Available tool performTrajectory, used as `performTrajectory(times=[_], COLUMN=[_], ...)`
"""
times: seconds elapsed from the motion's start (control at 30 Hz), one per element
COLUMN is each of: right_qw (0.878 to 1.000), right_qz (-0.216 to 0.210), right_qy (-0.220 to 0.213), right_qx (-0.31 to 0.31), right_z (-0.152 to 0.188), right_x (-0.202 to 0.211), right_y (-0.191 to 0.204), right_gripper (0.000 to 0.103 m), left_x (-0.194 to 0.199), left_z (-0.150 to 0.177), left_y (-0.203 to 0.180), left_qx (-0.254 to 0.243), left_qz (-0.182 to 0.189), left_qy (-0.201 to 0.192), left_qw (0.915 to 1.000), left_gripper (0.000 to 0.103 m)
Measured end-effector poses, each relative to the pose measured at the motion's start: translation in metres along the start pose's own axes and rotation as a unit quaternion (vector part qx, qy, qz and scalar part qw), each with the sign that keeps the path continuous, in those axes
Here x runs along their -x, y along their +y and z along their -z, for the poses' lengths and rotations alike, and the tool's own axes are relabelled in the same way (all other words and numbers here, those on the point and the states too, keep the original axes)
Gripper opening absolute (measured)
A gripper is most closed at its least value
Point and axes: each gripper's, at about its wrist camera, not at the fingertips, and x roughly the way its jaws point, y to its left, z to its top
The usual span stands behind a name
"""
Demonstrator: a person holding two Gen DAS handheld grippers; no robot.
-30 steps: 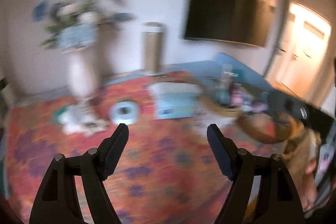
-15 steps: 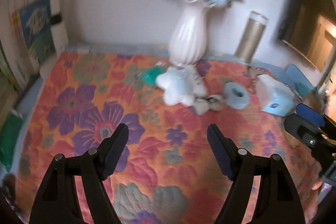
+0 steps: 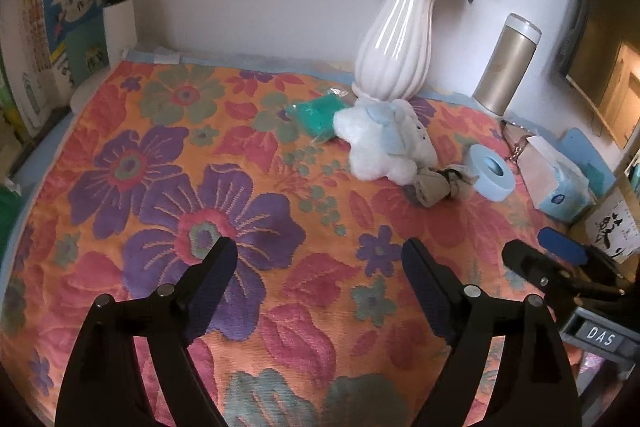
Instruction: Organize soft objects
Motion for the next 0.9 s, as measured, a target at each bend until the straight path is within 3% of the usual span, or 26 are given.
performTrajectory(times=[0.2,0.53,0.67,0.77,0.9], right_qw=[1.000,1.000,1.000,0.998,0.996], right_qz=[0.012,0.021,0.004,-0.037,-0.062], right_qy=[0.015,0.010,0.006,0.042,0.052], right_qx=[0.011,0.019,0.007,-0.013,-0.038], right_z=[0.001,0.002,0.001,-0.002,-0.015], right_x=[-0.006,-0.007,-0.003,-0.006,-0.001], right_y=[0.004,0.007,0.002,-0.008,-0.018], right_gripper=[0.089,0.089,0.089,0.089,0.089], left_x=[-0.006,-0.007,-0.006,-0.001,0.006], left_z=[-0.002,-0.003,-0.002,-0.005,-0.027], left_y=[0.007,0.021,0.020,0.021,0.018], left_qx=[0.022,0.065,0.065,0.076,0.085], left_qz=[0.032,0.063,0.058,0.059,0.092], left_qy=[0.024,0.026,0.032,0.049,0.047], left_qw=[0.9990,0.9956,0.9957,0.9942,0.9910], left_gripper=[0.083,0.084,0.083,0.083,0.083])
